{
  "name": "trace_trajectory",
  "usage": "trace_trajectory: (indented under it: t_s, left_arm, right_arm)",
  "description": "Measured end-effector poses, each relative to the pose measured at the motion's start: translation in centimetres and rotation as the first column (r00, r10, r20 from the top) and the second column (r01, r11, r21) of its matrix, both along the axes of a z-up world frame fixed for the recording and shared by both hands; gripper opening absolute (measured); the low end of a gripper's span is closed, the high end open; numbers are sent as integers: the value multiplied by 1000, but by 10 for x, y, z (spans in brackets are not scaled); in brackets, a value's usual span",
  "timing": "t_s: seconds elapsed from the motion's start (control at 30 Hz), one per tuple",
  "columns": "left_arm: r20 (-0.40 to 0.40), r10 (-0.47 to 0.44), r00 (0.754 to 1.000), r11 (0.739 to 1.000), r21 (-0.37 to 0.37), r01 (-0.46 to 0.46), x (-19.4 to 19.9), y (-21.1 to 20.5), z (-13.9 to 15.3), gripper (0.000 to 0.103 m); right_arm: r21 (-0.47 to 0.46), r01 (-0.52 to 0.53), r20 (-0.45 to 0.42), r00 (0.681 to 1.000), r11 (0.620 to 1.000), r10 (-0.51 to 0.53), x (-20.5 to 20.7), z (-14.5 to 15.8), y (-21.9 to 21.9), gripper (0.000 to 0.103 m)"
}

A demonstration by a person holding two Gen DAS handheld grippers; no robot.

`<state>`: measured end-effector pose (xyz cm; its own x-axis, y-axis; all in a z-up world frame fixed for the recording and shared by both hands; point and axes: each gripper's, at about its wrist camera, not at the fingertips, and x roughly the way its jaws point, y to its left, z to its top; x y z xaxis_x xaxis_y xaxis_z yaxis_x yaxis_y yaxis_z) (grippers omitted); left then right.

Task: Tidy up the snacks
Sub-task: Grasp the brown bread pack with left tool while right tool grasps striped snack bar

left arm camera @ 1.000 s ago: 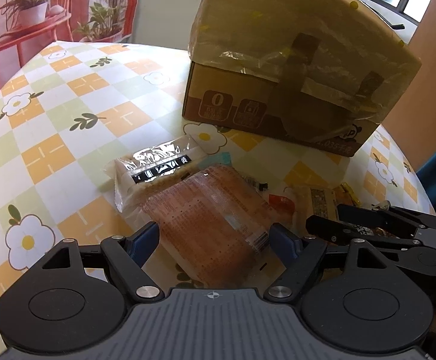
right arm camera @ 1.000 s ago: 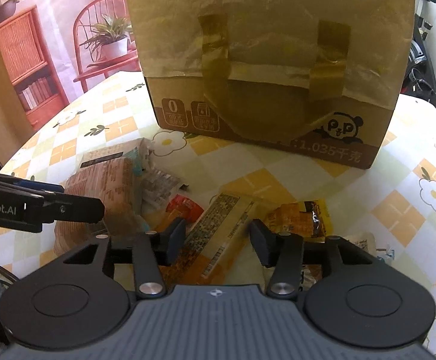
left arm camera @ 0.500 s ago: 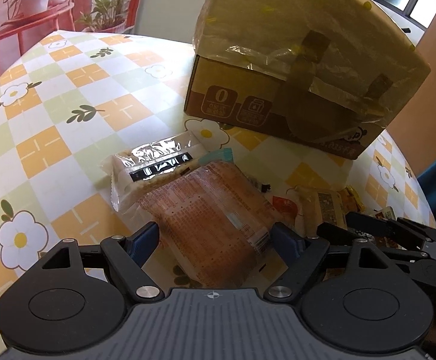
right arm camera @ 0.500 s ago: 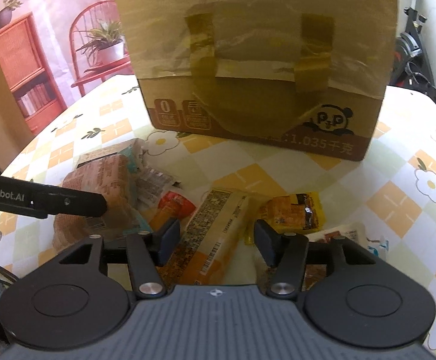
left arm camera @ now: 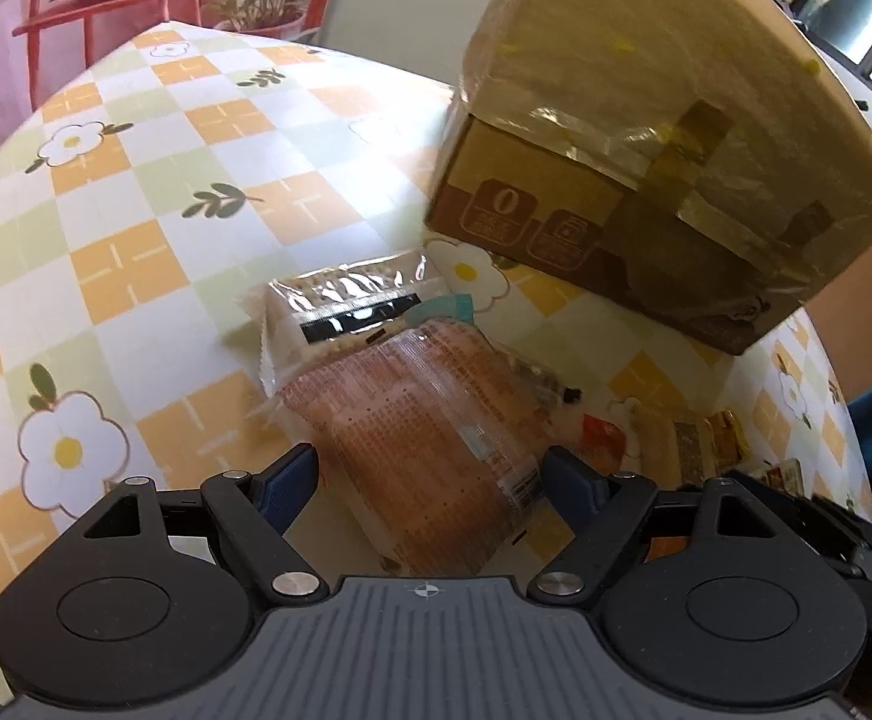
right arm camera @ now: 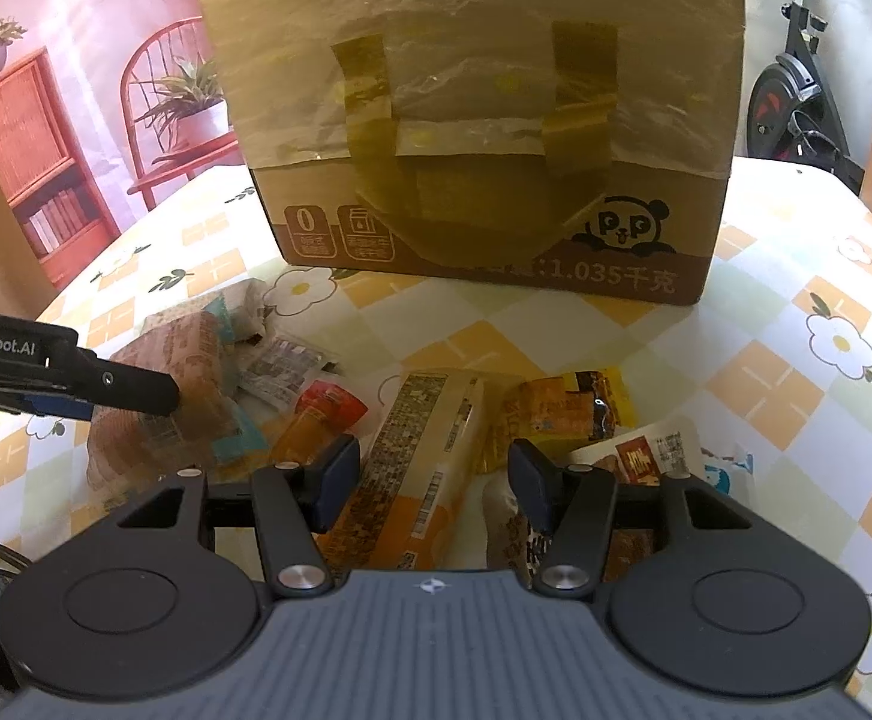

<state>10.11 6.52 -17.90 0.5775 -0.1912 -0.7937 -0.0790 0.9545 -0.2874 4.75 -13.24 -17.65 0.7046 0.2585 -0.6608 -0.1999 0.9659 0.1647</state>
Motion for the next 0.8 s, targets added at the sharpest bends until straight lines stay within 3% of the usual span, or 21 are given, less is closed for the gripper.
trace_trajectory:
  t_s: [0.37, 0.67, 0.8]
  left_arm:
    - [-58, 95, 994, 994, -49, -98, 35, 9, -1, 89]
    - [-29, -18, 999, 998, 59, 20, 39, -22, -11, 87]
    - [20, -63, 998, 997, 35, 62, 28, -21, -11, 82]
  right_arm:
    - [-10, 3, 1, 1000, 1000, -3, -1, 0, 1, 57]
    - [-12, 5, -2, 1000, 1000, -5, -2, 0, 0, 57]
    - [-14, 6, -2, 1000, 1000, -6, -3, 0, 0, 57]
